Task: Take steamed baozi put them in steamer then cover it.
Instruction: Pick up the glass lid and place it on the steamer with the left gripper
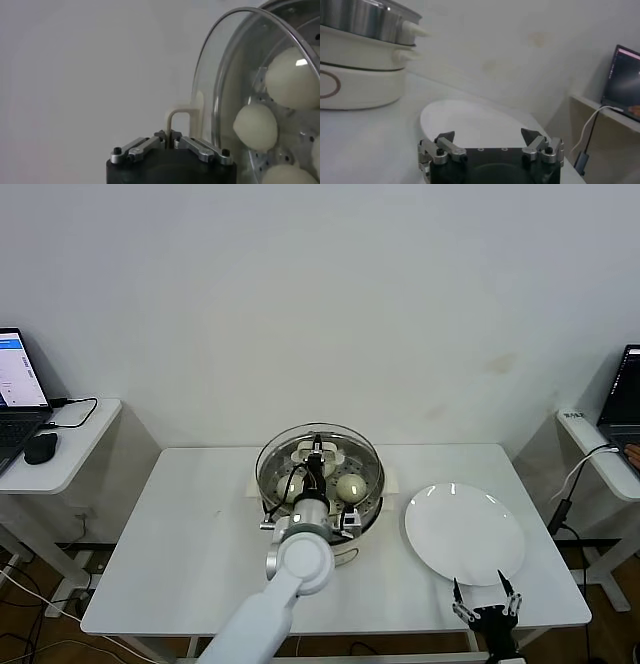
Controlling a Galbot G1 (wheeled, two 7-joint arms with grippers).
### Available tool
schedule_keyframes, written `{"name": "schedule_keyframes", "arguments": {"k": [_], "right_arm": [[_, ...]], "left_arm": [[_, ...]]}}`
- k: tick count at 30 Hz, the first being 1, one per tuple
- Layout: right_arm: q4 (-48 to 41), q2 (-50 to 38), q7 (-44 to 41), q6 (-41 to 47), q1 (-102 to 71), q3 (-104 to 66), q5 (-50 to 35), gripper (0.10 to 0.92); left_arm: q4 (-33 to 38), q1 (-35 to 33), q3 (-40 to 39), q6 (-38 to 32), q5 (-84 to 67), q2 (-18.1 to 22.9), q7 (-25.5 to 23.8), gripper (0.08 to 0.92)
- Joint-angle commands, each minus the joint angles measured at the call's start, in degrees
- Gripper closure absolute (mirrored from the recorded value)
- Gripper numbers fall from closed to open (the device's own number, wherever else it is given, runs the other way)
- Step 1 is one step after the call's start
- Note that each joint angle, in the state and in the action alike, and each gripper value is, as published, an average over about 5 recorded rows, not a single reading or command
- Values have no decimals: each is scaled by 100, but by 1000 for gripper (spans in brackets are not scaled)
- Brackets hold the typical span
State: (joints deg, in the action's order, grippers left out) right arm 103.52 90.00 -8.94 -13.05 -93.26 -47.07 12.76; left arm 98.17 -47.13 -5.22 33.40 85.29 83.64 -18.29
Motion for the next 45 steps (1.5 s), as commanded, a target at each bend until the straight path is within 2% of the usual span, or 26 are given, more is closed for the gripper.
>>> {"name": "schedule_keyframes", "arguments": {"k": [1, 38, 45], "right_arm": [[-17, 6, -2, -22, -4, 27, 72, 203], [-88, -8, -41, -64, -55, 109, 104, 202], [-97, -19, -54, -60, -53, 136, 107, 203]], "left_arm": [[-99, -72, 21, -9, 201, 118, -5, 875], [-488, -180, 114, -119, 231, 366, 256, 875], [-371, -245, 111, -100, 84, 355, 284, 873]]}}
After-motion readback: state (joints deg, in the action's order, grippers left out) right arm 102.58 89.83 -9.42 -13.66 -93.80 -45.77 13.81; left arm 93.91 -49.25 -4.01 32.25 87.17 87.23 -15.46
